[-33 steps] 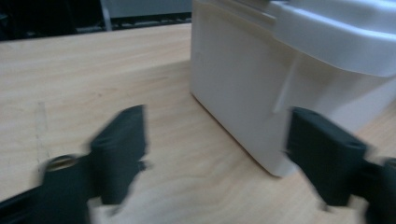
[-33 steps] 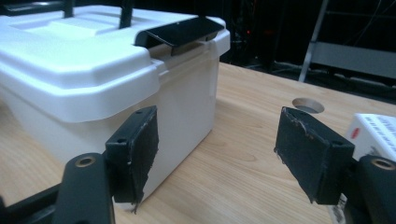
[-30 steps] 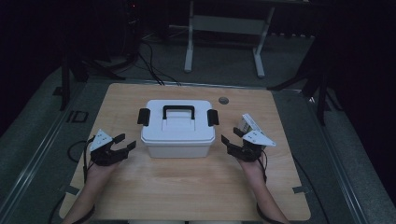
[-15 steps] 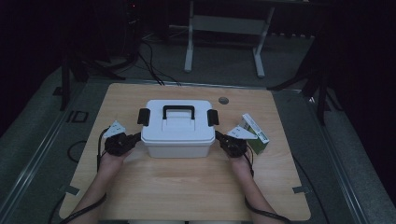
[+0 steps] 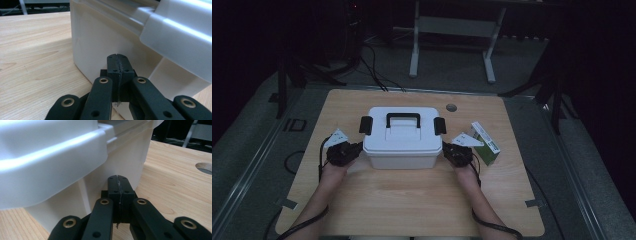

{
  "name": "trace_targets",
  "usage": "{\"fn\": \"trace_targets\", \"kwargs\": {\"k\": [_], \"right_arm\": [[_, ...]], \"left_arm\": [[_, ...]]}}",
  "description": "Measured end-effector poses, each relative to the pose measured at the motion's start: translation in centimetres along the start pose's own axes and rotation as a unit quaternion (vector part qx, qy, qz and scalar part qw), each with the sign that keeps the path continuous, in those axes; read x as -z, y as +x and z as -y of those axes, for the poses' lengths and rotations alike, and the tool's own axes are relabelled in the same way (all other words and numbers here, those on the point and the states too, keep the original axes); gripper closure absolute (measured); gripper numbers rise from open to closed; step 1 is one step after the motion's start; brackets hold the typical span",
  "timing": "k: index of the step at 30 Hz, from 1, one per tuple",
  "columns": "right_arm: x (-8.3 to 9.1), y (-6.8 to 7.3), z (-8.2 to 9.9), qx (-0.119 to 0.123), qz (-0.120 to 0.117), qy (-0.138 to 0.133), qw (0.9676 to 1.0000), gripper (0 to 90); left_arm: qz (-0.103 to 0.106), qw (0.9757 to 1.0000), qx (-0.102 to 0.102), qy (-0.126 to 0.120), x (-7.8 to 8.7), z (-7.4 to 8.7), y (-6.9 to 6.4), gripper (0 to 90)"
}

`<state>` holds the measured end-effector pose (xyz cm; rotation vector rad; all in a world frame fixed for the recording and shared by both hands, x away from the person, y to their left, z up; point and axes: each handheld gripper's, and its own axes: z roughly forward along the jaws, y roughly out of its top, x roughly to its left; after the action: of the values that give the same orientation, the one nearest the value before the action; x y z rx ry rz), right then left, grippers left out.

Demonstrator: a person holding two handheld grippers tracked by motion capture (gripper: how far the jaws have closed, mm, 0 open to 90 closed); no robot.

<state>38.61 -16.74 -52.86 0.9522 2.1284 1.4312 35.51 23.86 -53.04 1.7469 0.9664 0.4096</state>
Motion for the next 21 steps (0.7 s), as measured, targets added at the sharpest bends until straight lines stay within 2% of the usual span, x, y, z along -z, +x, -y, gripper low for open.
{"fn": "trace_targets", "kwargs": {"k": [3, 11, 13, 21], "right_arm": [[0.0, 0.0, 0.0, -0.007, -0.001, 0.001, 1.0000, 90.0], [0.6, 0.2, 0.2, -0.005, -0.008, 0.005, 0.9999, 90.0], [0.8, 0.2, 0.3, -0.004, -0.009, 0.005, 0.9999, 90.0], [1.9, 0.7, 0.7, 0.000, -0.013, 0.005, 0.9999, 90.0]], "left_arm": [[0.003, 1.0000, 0.000, -0.001, 0.1, 0.1, 0.0, 90.0], [0.008, 1.0000, 0.002, 0.003, 0.3, 0.2, -0.5, 90.0], [0.008, 0.9999, -0.005, 0.005, 0.4, 0.2, -0.7, 90.0], [0.012, 0.9998, -0.008, 0.011, 0.9, 0.5, -1.6, 90.0]]}}
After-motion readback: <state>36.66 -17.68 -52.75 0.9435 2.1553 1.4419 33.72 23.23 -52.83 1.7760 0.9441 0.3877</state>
